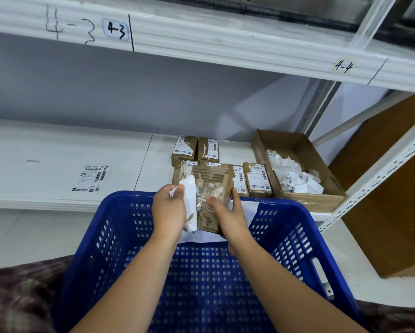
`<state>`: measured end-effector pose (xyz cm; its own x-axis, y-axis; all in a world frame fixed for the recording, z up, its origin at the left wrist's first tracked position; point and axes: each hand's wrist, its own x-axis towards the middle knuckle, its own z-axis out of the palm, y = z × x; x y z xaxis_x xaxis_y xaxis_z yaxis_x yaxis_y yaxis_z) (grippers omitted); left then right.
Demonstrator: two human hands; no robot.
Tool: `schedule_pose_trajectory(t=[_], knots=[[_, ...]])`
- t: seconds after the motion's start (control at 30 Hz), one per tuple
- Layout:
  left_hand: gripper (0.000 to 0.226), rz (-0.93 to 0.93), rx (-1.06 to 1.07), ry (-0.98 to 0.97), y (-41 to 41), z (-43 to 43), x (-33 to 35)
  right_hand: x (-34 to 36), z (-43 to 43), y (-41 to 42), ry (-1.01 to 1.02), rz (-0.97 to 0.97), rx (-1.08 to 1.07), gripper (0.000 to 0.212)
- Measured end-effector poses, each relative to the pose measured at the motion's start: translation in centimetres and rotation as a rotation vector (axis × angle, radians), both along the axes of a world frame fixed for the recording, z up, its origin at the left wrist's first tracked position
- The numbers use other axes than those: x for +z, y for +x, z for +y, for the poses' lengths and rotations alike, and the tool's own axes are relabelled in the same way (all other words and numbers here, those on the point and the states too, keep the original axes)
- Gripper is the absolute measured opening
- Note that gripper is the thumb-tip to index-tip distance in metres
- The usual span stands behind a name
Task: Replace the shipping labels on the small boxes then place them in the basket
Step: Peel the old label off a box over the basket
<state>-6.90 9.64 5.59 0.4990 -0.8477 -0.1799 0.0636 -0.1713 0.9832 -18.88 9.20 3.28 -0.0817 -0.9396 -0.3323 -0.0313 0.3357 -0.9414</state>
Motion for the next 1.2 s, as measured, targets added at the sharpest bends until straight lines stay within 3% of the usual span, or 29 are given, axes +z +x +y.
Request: schedule_pose_trajectory(t=[0.27, 0.43, 0.77, 0.9, 1.2], knots=[[0.014, 0.445, 0.007, 0.069, -0.6, -0.5, 0.0, 0.3, -0.4, -2.2, 0.075, -0.091, -0.027, 0.058], [0.029, 0.649, -0.01, 0.079, -0.7, -0.5, -0.7, 0.2, -0.9, -3.2, 0.091, -0.09, -0.046, 0.064], [0.018, 0.963, 0.0, -0.005, -1.0, -0.3, -1.4, 0.1, -1.5, -3.3, 0.13, -0.137, -0.046, 0.058], [0.017, 1.181, 0.085, -0.059, -0.4, -0.8, -1.7, -0.1, -2.0, -3.3, 0.152, -0.179, -0.051, 0.039], [0.024, 1.063, 0.117, -0.06, 1.5, -1.7, -2.5, 0.3, -4.5, -3.7, 0.109, -0.184, -0.067, 0.051]])
